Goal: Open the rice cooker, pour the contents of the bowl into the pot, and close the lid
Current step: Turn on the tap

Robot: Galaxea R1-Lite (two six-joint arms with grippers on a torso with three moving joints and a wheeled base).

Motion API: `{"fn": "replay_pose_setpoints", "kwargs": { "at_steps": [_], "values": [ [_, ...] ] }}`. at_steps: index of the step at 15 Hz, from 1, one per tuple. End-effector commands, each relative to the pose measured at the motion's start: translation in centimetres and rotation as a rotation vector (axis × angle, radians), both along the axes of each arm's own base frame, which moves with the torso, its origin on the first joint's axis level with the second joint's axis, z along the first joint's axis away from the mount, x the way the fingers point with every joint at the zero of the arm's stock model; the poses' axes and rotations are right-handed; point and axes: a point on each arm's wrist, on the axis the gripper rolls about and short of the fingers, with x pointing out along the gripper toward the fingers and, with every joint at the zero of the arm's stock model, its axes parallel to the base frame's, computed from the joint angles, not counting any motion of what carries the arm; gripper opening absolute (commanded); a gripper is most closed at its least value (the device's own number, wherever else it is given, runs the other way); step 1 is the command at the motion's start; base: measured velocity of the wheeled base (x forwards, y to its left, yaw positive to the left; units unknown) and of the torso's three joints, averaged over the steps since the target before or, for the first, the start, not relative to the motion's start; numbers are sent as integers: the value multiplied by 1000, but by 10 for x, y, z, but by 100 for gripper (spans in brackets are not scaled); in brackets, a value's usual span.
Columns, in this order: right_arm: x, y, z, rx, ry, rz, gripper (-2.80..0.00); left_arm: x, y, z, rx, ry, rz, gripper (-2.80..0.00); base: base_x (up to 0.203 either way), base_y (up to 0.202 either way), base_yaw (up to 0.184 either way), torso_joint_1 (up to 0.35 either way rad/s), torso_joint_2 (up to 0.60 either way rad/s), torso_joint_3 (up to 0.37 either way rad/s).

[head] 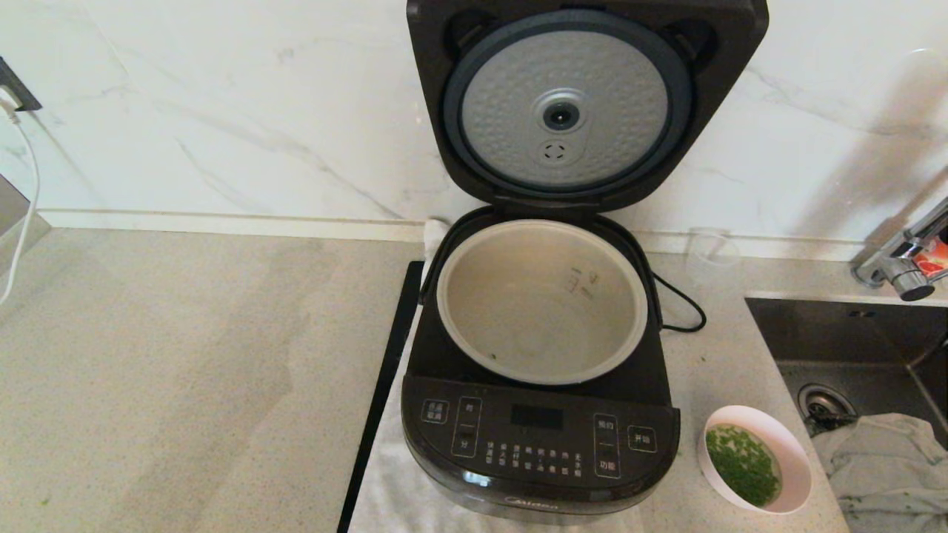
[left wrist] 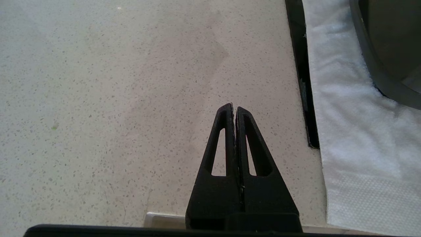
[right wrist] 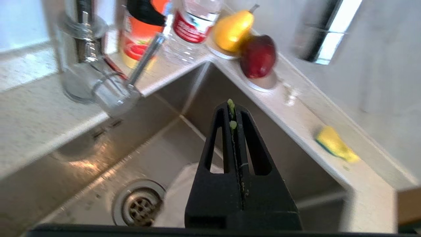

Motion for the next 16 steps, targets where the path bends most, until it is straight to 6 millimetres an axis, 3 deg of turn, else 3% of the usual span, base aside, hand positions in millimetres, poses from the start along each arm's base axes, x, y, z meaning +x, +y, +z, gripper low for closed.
{"fn": "replay_pose_setpoints", "kwargs": {
  "at_steps": [1,9,16],
  "values": [
    [19,-7,-15,-1,1,8,-280,0,0,0,0,1,0,-280,0,0,0,0,0,0],
    [71,-33,-30,-42,-54,-3,-280,0,0,0,0,0,0,-280,0,0,0,0,0,0],
    [98,-47,-33,-82,-82,-8,-280,0,0,0,0,1,0,-280,0,0,0,0,0,0]
  ]
}}
